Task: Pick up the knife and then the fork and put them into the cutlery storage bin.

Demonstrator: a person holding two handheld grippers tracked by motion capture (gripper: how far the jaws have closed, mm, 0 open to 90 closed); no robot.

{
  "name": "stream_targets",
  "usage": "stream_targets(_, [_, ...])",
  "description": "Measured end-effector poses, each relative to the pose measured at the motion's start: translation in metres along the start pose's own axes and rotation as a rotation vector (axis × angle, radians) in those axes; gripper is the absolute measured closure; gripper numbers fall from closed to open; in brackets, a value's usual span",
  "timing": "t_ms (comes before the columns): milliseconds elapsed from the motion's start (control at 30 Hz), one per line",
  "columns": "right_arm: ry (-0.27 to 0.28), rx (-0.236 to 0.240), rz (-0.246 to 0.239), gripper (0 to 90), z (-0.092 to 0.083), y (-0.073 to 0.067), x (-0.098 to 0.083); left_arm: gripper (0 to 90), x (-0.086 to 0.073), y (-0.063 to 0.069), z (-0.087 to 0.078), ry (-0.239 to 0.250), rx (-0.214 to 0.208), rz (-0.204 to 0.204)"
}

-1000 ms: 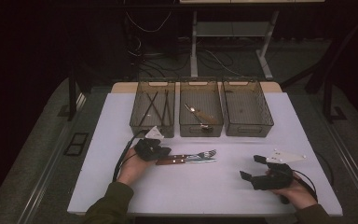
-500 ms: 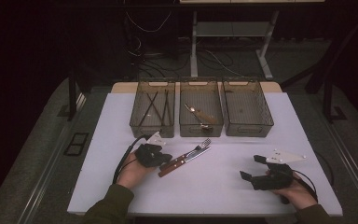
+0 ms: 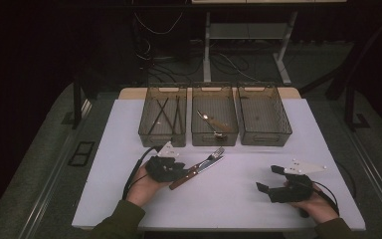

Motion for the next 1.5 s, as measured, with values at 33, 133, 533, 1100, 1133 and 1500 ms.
stream_targets(33, [0.000,0.000,0.000,14.2,0.000,0.000,0.000,70.1,0.000,0.004,0.001,0.003,-0.007,-0.005])
stream_targets(133, [-0.001,0.000,0.002,14.2,0.000,0.000,0.000,70.1,-0.002,0.010,0.007,-0.025,-0.012,0.020])
stream_targets(533, [0.003,0.001,-0.001,14.2,0.000,0.000,0.001,72.1,-0.005,0.014,0.019,-0.060,0.004,0.056])
stream_targets(1100, [0.006,0.015,0.008,14.2,0.000,0.000,0.002,73.5,-0.013,0.014,0.022,-0.036,-0.007,0.109])
stream_targets(1133, [0.009,0.015,0.008,14.2,0.000,0.000,0.002,74.5,-0.013,0.015,0.022,-0.034,-0.009,0.111])
stream_targets(1500, [0.003,0.012,0.012,14.2,0.001,0.000,0.002,76.5,-0.012,0.015,0.022,-0.029,-0.008,0.128])
Point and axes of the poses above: each handheld gripper's, and its own axes: z roughly forward along the jaws, x roughly out of its top, y roughly to its right, the point moved 8 cm from there along z, roughly forward along the jaws, and after that the axes turned 8 degrees about y, right-handed, at the moved point
